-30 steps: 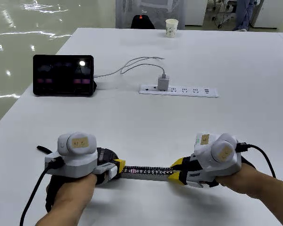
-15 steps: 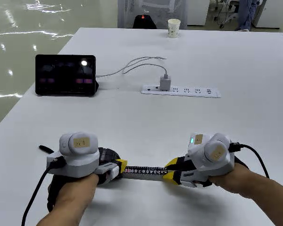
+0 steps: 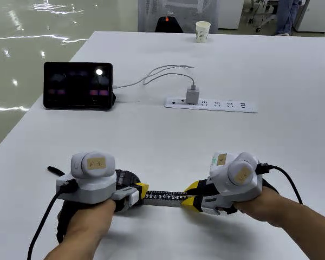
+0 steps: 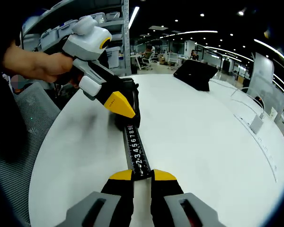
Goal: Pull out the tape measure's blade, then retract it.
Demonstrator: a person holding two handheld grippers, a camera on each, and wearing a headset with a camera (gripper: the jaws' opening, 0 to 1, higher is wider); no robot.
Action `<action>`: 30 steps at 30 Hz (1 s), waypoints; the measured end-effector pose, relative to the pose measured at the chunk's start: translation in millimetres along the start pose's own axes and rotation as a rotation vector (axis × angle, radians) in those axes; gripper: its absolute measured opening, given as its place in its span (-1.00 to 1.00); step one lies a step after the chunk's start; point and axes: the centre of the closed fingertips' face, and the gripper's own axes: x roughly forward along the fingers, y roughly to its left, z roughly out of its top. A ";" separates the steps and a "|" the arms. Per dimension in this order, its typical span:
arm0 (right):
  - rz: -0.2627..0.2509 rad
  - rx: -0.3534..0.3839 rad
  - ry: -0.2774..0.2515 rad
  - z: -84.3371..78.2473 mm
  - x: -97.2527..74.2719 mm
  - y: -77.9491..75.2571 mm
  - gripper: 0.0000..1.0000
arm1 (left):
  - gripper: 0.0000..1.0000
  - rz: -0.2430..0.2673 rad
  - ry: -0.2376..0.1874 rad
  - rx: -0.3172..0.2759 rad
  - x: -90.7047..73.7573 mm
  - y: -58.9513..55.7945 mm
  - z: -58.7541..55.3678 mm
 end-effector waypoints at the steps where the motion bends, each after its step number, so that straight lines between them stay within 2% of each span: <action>1: 0.001 0.000 0.000 0.5 0.6 0.0 -0.82 | 0.17 0.000 0.000 0.000 0.0 0.1 0.0; 30: 0.027 -0.011 -0.018 18.3 23.9 5.4 -0.81 | 0.17 -0.001 0.002 -0.007 -0.2 -0.1 0.3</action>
